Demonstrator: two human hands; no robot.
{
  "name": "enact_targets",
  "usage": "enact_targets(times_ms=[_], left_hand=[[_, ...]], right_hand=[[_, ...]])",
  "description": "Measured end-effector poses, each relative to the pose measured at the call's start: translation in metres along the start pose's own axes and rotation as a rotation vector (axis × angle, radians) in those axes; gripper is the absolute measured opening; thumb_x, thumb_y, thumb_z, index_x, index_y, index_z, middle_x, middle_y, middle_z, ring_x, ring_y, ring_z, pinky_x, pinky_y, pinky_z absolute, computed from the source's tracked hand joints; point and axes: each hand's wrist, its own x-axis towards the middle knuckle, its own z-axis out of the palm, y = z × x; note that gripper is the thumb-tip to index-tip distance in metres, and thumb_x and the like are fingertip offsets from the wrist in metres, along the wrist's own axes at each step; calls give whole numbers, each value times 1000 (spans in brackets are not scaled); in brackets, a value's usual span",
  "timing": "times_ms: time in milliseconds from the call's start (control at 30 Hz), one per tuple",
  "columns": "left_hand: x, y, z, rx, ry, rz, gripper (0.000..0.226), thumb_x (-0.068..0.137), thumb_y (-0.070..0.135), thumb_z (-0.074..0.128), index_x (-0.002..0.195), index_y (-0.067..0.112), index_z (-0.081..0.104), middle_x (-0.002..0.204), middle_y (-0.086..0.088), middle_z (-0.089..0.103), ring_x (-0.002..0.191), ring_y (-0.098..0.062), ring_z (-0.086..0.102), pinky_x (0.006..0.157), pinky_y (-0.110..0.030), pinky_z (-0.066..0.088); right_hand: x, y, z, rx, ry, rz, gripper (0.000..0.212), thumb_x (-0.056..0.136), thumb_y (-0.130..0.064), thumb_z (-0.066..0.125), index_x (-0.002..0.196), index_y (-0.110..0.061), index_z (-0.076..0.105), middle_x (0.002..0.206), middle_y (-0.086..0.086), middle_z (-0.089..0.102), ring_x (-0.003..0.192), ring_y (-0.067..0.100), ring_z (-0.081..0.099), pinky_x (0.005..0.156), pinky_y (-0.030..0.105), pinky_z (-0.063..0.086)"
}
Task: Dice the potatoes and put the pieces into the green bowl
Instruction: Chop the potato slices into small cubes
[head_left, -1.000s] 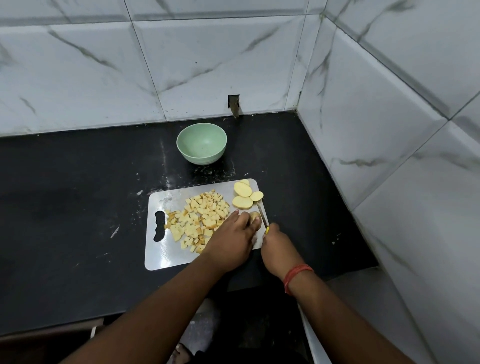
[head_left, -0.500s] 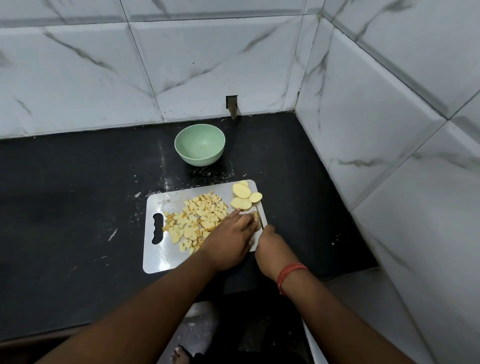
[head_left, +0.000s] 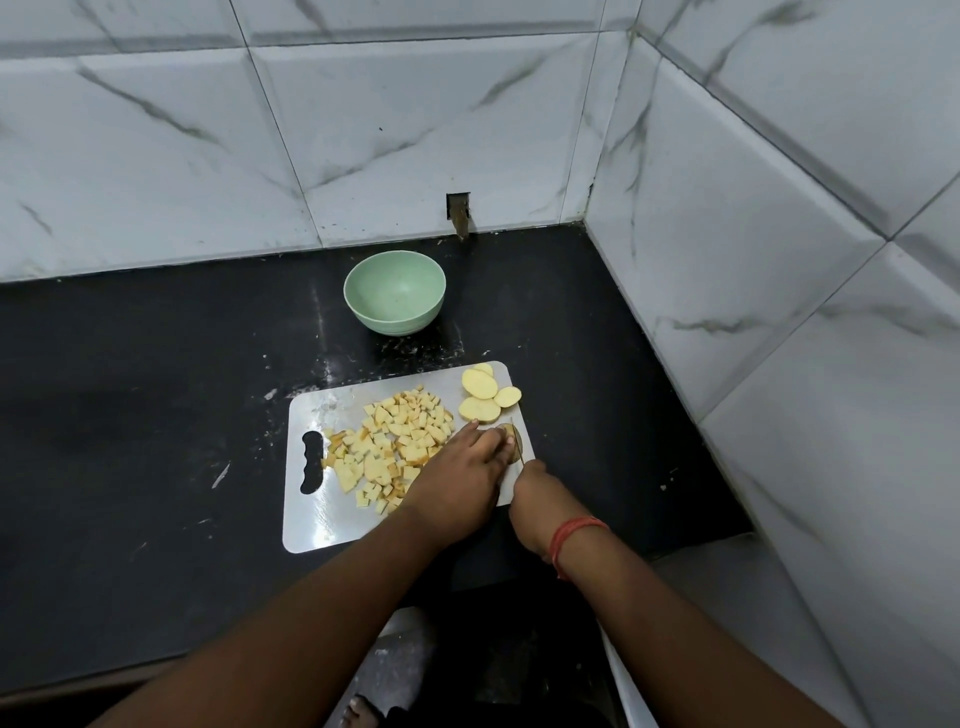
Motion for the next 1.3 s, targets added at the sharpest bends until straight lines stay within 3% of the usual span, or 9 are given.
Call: enact_targets(times_ms=[167, 333, 400, 567, 767, 900, 1133, 1300], left_hand=[[-1, 2, 0, 2, -20, -53, 53, 96, 19, 60, 146, 5, 52, 138, -13, 55, 128, -37, 54, 120, -40, 21], [0, 4, 1, 31, 5, -64, 50, 90, 17, 68, 138, 6, 61, 133, -13, 60, 120, -36, 60, 117, -41, 24], [-1, 7, 1, 26, 31, -75, 49, 88, 16, 70, 135, 5, 63, 132, -14, 62, 118, -37, 61, 116, -42, 26], [-3, 8, 2, 36, 81, -56, 46, 87, 17, 66, 132, 5, 66, 129, -15, 64, 113, -36, 64, 114, -43, 33], [-8, 3, 7, -59, 49, -108, 52, 98, 23, 58, 146, 5, 52, 146, -14, 54, 131, -33, 53, 121, -39, 23], [-10, -3, 10, -103, 31, -103, 52, 101, 25, 52, 148, 4, 47, 153, -14, 46, 139, -33, 46, 124, -39, 21], [-7, -1, 14, -73, 39, -68, 49, 98, 22, 52, 141, 0, 55, 134, -15, 58, 123, -32, 57, 122, -44, 29], [-2, 5, 12, -4, 77, -64, 48, 93, 22, 53, 136, 1, 61, 125, -13, 62, 114, -30, 61, 121, -43, 28]], right_hand=[[-13, 13, 14, -124, -39, 44, 48, 96, -8, 43, 139, 7, 26, 126, 21, 57, 113, 31, 60, 77, 32, 41], [-20, 18, 18, -119, -53, 47, 49, 97, -9, 45, 139, 7, 26, 123, 19, 59, 111, 28, 62, 79, 30, 44], [-23, 20, 20, -115, -73, 60, 51, 97, -10, 44, 141, 7, 24, 125, 19, 58, 113, 28, 60, 87, 32, 46], [-32, 30, 14, -47, -36, 50, 30, 98, -9, 43, 125, 1, 40, 119, 18, 61, 109, 28, 62, 73, 27, 40], [-30, 17, 2, 16, 59, 44, 38, 97, -9, 42, 132, 4, 36, 120, 19, 60, 106, 28, 62, 76, 30, 43], [-21, 5, -4, 24, 51, 55, 29, 96, -7, 44, 124, 1, 39, 122, 19, 58, 107, 29, 62, 75, 30, 42], [-12, 1, -6, 54, 19, -16, 32, 98, -9, 41, 128, 3, 39, 121, 21, 56, 109, 35, 58, 77, 31, 39], [-7, -1, -5, 26, 30, 60, 29, 97, -7, 42, 124, 0, 39, 121, 20, 58, 107, 30, 62, 72, 29, 39]])
